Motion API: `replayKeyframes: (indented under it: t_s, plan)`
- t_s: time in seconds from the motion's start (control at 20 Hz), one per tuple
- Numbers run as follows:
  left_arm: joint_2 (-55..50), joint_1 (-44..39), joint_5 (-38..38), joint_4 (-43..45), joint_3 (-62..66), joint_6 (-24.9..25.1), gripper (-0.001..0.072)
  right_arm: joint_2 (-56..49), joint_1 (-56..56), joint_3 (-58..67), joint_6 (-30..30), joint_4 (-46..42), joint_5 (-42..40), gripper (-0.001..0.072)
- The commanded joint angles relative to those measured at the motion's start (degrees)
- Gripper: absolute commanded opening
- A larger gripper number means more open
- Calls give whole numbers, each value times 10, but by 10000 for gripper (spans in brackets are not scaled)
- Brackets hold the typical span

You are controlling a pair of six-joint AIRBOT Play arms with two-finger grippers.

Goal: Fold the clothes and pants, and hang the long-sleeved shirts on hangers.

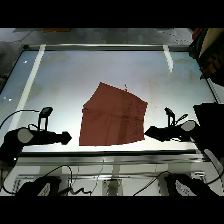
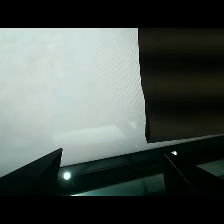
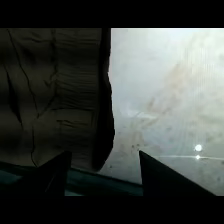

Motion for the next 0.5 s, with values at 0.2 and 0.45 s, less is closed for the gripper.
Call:
replayKeyframes:
  t_s: [0.2, 0.45]
  plan:
    - [-63, 1, 1, -59, -19, 18, 679, -139, 0, 1, -75, 155, 40, 430]
    - [-133, 1, 10, -62, -19, 18, 680, -146, 0, 1, -124, 197, 16, 167]
